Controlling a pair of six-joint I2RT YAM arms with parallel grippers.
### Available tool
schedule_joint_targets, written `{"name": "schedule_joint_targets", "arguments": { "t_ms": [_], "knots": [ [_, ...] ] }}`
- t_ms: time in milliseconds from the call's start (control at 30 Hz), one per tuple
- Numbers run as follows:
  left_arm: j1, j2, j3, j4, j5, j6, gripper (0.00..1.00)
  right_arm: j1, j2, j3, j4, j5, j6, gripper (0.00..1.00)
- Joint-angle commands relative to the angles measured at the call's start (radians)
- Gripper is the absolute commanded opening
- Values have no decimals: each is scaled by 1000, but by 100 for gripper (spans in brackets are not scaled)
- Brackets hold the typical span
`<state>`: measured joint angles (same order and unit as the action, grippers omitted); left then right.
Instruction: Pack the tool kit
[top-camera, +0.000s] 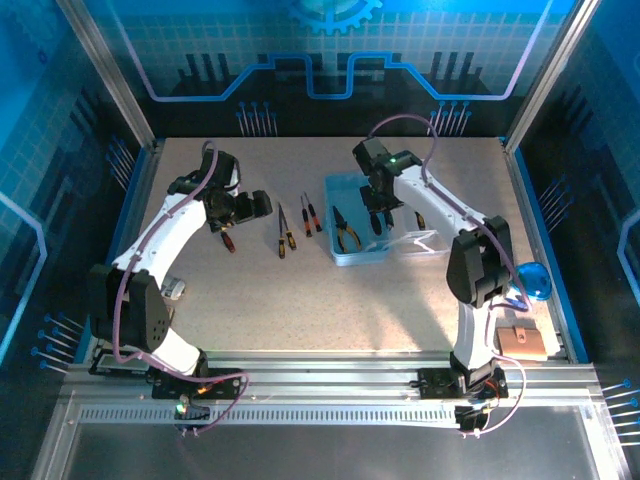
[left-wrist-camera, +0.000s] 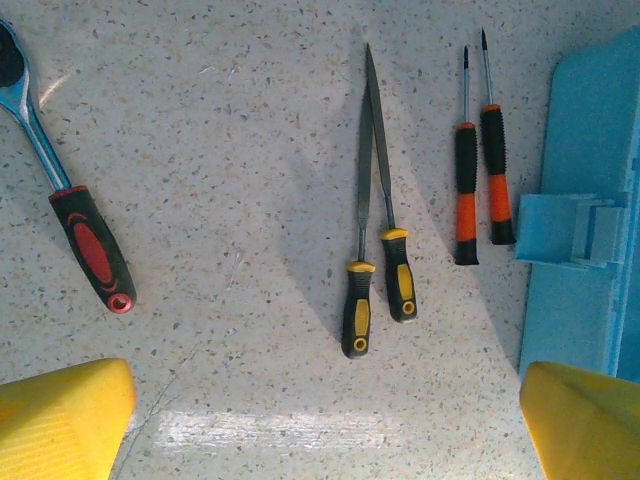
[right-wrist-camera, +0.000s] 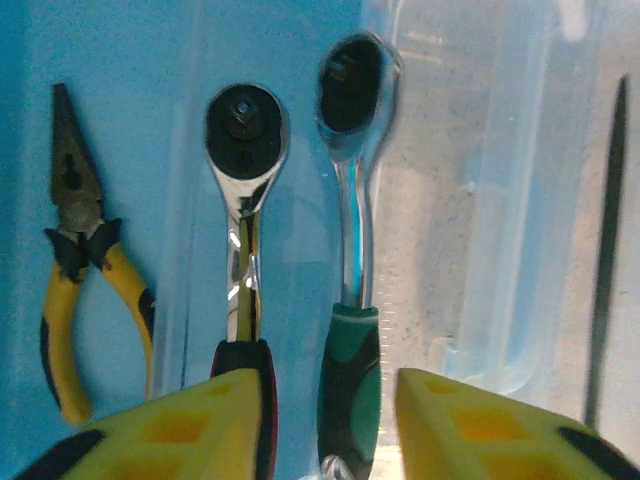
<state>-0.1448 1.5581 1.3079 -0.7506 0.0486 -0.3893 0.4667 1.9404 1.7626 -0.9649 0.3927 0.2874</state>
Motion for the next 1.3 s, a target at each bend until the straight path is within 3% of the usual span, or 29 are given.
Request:
{"name": "schedule_joint_targets", "arguments": {
  "t_ms": [0,167,333,600,1100,1267],
  "knots": [
    [11,2,12,8,20,17,99,24,-79,59,-51,8,-27,53],
    [7,42,13,1,6,28,99,51,-168,22,12,-142,-84,100],
    [-17,127,16,-4,-49,43,99,62,-248,-81,96,-280,-85,100],
    [-112,277,52,17,-42,33,97,62,-285,-178,126,-293,-65,100],
    [-157,441,106,16,-54,30,60,48,-305,-210,142,-313,-59,100],
    [-159,476,125,16,-64,30,56,47,-304,-213,138,-306,-59,100]
  ]
}}
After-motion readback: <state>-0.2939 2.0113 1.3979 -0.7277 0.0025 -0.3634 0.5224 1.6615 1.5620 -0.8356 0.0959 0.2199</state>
